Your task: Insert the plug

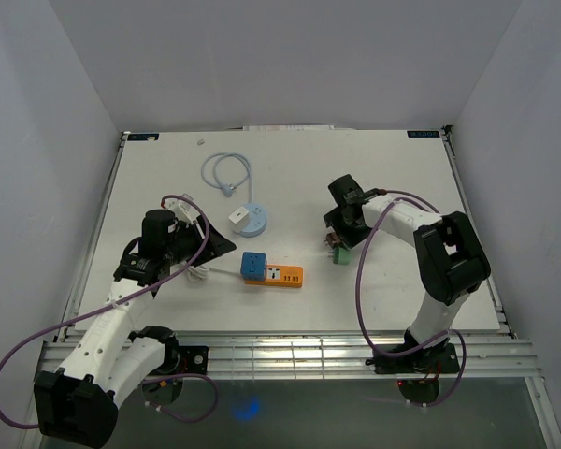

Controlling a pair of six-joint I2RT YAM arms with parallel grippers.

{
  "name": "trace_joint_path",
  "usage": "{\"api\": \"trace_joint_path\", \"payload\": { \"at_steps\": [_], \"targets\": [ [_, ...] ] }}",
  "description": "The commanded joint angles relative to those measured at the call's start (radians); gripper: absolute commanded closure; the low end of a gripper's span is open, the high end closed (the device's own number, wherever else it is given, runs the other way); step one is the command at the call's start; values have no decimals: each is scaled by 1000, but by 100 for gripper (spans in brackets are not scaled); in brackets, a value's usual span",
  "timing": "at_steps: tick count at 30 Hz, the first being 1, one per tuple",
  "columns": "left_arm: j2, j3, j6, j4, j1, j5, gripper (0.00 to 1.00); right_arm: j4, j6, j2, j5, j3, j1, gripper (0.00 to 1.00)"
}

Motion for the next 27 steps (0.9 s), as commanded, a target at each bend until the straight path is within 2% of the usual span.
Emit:
{"api": "trace_joint_path", "payload": {
  "at_steps": [1,5,11,18,22,24,25,26,27],
  "targets": [
    [-18,9,9,16,4,13,36,18,36,-5,29,-8,8,31],
    [-19,12,15,7,6,13,36,25,46,10,48,-10,8,39],
    [-26,21,23,-7,4,4,36,28,27,23,109,-4,5,73],
    [-10,41,60,37,4,90,33,120,-92,-60,144,-21,10,84],
    [-10,55,63,86,6,121,28,150,-186,-132,193,-25,20,84],
    [7,72,65,86,6,114,28,156,-217,-155,206,-31,19,70],
    [16,75,63,88,6,113,28,156,-221,-155,195,-31,5,58],
    [30,81,63,88,6,113,27,154,-223,-148,177,-31,-2,42],
    [36,83,60,91,4,114,27,154,-223,-140,129,-31,-10,38]
  ]
}}
